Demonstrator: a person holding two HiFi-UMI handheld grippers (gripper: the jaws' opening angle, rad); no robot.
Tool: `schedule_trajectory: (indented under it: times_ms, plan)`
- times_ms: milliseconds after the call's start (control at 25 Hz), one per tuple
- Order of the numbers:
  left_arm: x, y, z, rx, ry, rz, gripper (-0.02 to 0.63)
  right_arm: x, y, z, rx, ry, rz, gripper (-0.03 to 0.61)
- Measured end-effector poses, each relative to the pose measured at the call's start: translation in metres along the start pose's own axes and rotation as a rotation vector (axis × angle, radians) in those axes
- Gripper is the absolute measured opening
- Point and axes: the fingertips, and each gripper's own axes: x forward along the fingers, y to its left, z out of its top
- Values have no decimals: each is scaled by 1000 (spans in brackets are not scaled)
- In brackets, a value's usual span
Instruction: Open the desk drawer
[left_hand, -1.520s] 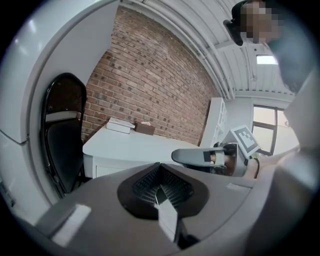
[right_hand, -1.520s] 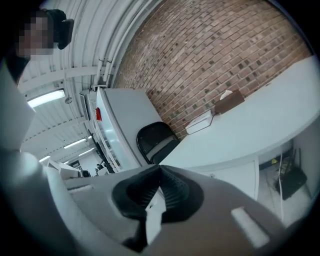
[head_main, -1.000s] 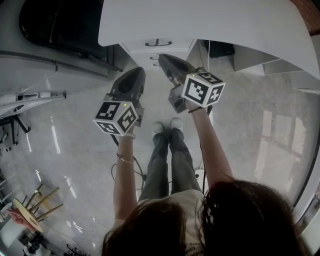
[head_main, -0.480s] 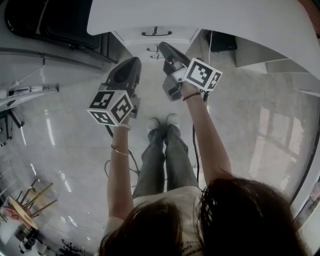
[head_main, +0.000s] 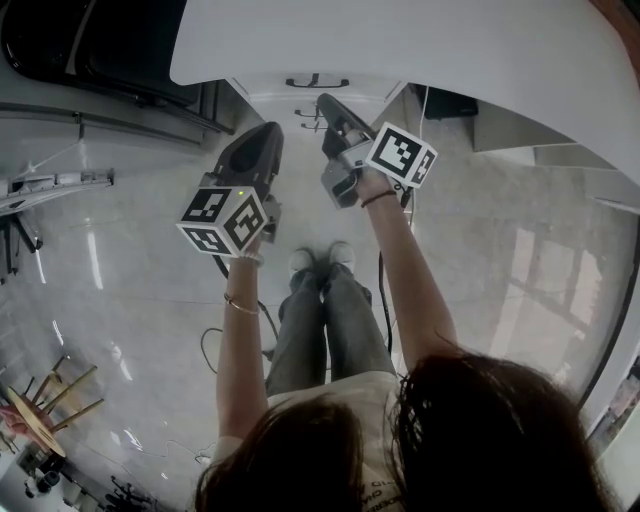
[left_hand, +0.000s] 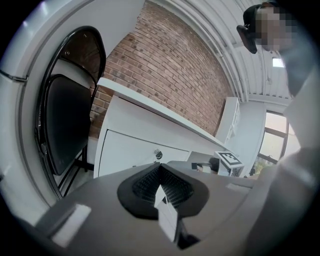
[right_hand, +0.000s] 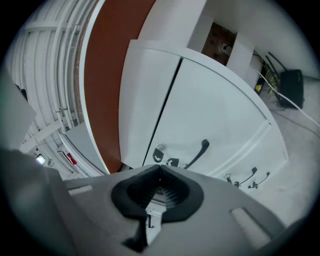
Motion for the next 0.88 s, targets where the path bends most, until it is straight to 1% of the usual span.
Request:
schedule_trajectory:
  times_ms: [80,160,320,400,680,880]
  plan:
    - [6,3,-2,-3,2,2,-2,5,-6,0,16,2,-2,3]
    - [10,5,-4,-6,5,2,-2,9,-12,0,33,6,0,28]
    - [17,7,-10,-11,8,6,-2,12,-25,2,55,0,-18,32]
    - [20,9,-11,-16,7,7,-2,13,-31,2,81,-5,-28,49]
    - [29,17,-18,-27,14,11,-2,19,-54,5,178,-55,-57,86]
    - [31,23,-22,-36,17,19,-2,24,-64,9,256,-101,-49,94]
